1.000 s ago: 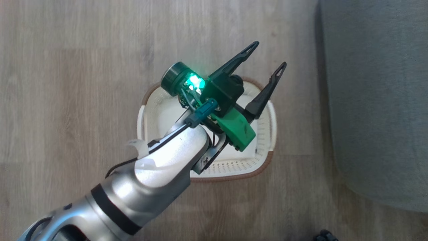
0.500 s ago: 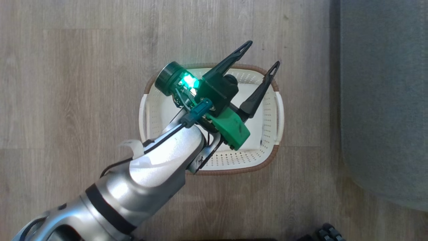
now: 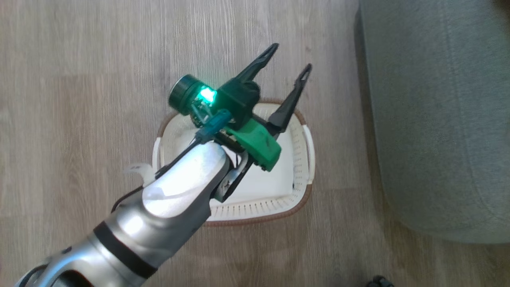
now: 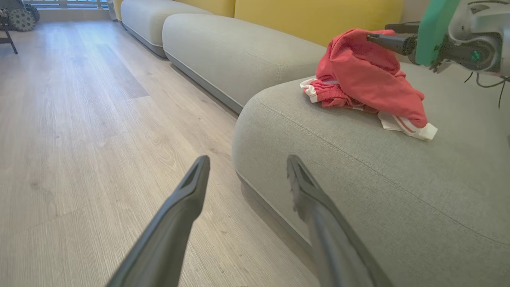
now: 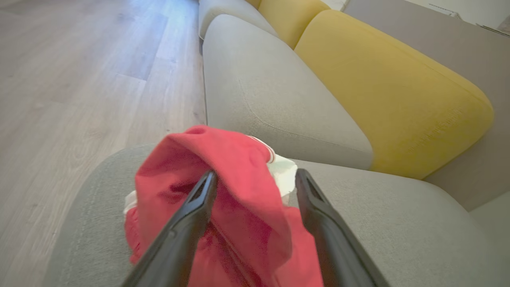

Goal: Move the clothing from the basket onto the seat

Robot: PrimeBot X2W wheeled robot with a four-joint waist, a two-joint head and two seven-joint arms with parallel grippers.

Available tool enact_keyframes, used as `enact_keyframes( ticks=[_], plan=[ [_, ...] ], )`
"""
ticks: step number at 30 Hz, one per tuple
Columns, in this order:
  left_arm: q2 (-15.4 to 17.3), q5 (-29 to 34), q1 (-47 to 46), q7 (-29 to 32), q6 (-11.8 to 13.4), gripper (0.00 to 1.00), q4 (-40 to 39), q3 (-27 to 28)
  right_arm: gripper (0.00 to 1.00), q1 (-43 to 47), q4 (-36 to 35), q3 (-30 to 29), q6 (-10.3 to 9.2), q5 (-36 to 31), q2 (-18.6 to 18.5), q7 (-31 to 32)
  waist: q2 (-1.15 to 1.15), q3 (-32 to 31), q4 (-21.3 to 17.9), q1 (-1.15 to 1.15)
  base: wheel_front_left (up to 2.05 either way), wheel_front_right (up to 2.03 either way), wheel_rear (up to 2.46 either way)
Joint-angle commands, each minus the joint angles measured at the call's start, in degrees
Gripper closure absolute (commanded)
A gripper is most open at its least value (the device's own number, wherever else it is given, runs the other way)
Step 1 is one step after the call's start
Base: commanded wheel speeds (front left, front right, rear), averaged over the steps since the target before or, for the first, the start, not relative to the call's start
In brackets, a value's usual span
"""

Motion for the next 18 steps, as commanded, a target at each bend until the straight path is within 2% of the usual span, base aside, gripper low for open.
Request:
enact_keyframes(
  ticks=[1, 11, 18],
  plan=[
    [0.9, -0.44, 0.6, -0.54, 0.26, 0.0, -1.22, 2.18, 0.0, 1.65, -1.92, 1.33, -0.02, 1.17, 0.06, -0.51, 0.0, -2.47, -0.89, 0.0, 0.0, 0.0, 0.0],
    [1.87, -3.89, 6.67, -1.59, 0.28, 0.0, 1.31, 6.17, 0.0, 9.57, -6.86, 14.45, -0.02, 11.74, 1.08, -0.53, 0.0, -12.94, -0.78, 0.0, 0.0, 0.0, 0.0],
    [3.31, -5.36, 13.45, -1.75, 1.74, 0.0, 1.47, 11.71, 0.0, 14.14, -9.3, 19.09, -0.02, 16.74, 2.17, -0.53, 0.0, -20.09, 0.38, 0.0, 0.0, 0.0, 0.0]
  ],
)
